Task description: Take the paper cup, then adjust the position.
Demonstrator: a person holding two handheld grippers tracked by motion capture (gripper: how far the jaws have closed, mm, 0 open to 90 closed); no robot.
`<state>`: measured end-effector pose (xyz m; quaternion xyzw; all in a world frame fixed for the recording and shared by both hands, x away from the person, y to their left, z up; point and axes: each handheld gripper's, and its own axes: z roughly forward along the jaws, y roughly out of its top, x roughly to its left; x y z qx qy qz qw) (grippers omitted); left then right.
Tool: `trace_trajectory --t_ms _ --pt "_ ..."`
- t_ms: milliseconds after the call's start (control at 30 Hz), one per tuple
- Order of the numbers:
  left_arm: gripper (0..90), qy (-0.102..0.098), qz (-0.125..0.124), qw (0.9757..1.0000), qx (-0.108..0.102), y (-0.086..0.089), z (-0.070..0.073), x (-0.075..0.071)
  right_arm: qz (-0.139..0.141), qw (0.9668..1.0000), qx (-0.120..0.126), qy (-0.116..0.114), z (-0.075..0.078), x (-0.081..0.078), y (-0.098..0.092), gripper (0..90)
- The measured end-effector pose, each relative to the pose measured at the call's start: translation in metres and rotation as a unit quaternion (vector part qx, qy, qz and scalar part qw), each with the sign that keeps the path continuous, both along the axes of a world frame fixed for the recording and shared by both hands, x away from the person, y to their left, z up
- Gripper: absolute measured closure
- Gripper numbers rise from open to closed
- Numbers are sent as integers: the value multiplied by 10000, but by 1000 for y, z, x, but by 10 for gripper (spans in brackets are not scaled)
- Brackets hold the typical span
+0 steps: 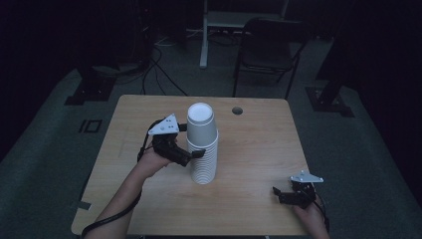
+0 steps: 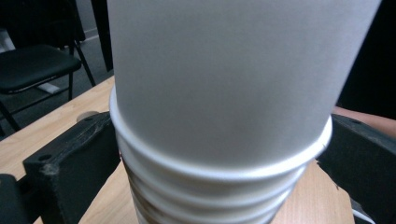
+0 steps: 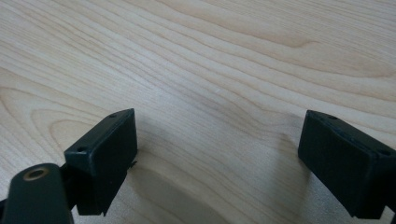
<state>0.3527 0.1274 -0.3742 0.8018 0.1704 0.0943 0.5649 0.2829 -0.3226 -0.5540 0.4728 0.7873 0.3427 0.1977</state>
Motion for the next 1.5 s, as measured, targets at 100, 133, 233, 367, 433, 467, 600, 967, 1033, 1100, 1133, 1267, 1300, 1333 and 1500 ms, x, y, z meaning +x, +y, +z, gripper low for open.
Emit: trace_trajectory --t_ms 100,133,233,367,433,467,600,967,1033,1100,1133,1267,1300,1333,1500 --pt "3 -9 -14 10000 4 -2 -1 1 -1 10000 1 0 0 0 0 112" --pt "3 -37 -30 10000 25 -3 -2 3 0 10000 0 -1 0 0 0 112" --pt "3 -56 -30 10000 -9 -6 -4 5 -1 10000 2 2 0 0 0 112" --pt "4 -128 -86 9999 -50 -9 -7 7 -2 10000 3 3 0 0 0 112" --pt "5 -153 -69 9998 -54 -11 -8 8 -2 10000 2 4 0 0 0 112" --pt "6 -177 -60 9998 -83 -12 -8 8 -4 10000 4 5 0 0 0 112" --pt "28 -254 -103 9995 -140 -12 -10 8 -4 10000 4 6 0 0 0 112" --pt "43 -216 -127 9993 -290 -10 -13 9 -42 10000 -10 8 0 0 1 112" --pt "45 -215 -140 9994 -249 -10 -12 9 -47 10000 -8 11 0 0 2 112" --pt "46 -201 -139 9994 -260 -9 -13 8 -78 10000 -7 8 0 0 3 112" --pt "46 -203 -137 9993 -278 -9 -13 8 -100 9999 -4 10 0 0 4 112" --pt "47 -200 -119 9994 -248 -10 -12 8 -109 9999 -7 10 0 0 4 110" --pt "47 -202 -119 9994 -245 -10 -12 8 -111 9999 -9 9 0 0 4 110" --pt "47 -200 -117 9994 -250 -10 -12 8 -128 9999 -7 8 0 0 4 109" --pt "47 -198 -119 9995 -238 -10 -12 8 -5 9999 -78 134 2 2 4 100"
